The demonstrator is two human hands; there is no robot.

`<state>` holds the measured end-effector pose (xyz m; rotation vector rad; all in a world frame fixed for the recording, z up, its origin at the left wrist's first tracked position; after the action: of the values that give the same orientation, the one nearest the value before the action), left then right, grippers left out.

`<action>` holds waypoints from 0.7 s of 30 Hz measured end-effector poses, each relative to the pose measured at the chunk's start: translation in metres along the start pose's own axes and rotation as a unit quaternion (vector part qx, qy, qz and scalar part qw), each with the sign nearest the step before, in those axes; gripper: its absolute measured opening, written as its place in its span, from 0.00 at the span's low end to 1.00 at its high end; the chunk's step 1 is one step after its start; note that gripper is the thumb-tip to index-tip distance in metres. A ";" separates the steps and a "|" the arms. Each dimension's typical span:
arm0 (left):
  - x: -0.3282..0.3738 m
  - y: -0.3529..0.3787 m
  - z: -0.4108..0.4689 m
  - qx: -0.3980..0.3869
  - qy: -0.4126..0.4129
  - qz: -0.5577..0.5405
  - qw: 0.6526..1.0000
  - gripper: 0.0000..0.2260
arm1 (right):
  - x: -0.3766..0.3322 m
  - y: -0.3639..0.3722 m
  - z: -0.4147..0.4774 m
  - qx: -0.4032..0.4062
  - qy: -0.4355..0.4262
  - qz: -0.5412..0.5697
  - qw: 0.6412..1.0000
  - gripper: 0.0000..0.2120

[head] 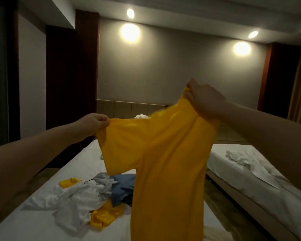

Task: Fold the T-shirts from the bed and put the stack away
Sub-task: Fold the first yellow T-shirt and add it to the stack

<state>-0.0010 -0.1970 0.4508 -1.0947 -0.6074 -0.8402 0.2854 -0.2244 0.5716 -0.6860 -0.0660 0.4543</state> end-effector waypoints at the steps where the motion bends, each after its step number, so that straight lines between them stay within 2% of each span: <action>1: 0.000 -0.003 0.001 0.013 0.003 -0.007 1.000 0.08 | -0.002 0.002 0.001 -0.008 -0.004 0.006 1.000 0.15; 4: -0.002 -0.012 0.005 0.039 0.017 0.001 0.999 0.09 | 0.011 -0.009 0.005 0.018 0.043 0.115 0.992 0.22; 5: -0.004 -0.013 0.006 0.045 0.019 0.024 0.999 0.09 | 0.017 -0.005 0.007 -0.003 0.057 0.154 0.986 0.25; 6: -0.006 -0.014 0.007 0.052 0.023 0.048 0.997 0.09 | 0.020 0.002 0.006 -0.042 0.068 0.185 0.979 0.27; 9: -0.006 -0.015 0.009 0.086 0.061 0.167 0.980 0.09 | 0.014 0.036 -0.021 -0.258 0.122 0.247 0.926 0.33; 11: -0.006 -0.012 0.010 0.097 0.072 0.230 0.966 0.12 | 0.014 0.054 -0.035 -0.363 0.125 0.218 0.898 0.44; 12: -0.007 -0.013 0.011 0.101 0.065 0.235 0.965 0.13 | 0.015 0.060 -0.038 -0.388 0.125 0.197 0.891 0.46; 14: -0.005 -0.018 0.012 0.117 0.051 0.205 0.970 0.12 | 0.018 0.059 -0.036 -0.388 0.142 0.158 0.897 0.40; 15: -0.003 -0.022 0.011 0.126 0.048 0.160 0.978 0.11 | 0.022 0.053 -0.027 -0.350 0.142 0.136 0.916 0.34; 17: -0.001 -0.024 0.008 0.136 0.060 0.094 0.984 0.09 | 0.032 0.024 0.000 -0.163 0.126 0.145 0.968 0.26; 18: -0.002 -0.016 0.007 0.122 0.067 0.108 0.984 0.08 | 0.035 0.015 0.007 -0.091 0.117 0.176 0.973 0.23; 19: -0.008 0.002 0.007 0.089 0.064 0.152 0.982 0.08 | 0.032 0.017 0.006 -0.076 0.103 0.179 0.975 0.21; 21: -0.022 0.021 0.007 0.068 0.056 0.215 0.973 0.09 | 0.018 0.053 -0.010 -0.176 0.041 0.059 0.982 0.19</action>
<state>0.0041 -0.1792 0.4250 -0.9980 -0.3095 -0.4724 0.2834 -0.1870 0.5292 -1.0597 -0.0284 0.5331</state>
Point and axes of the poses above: each hand's wrist, its own z-axis towards the middle knuckle, its own y-axis out of the palm, x = y × z, the point moved 10 cm from there along z, towards the middle knuckle, and after that the axes turned 3 degrees about -y, right-handed, at the moved point
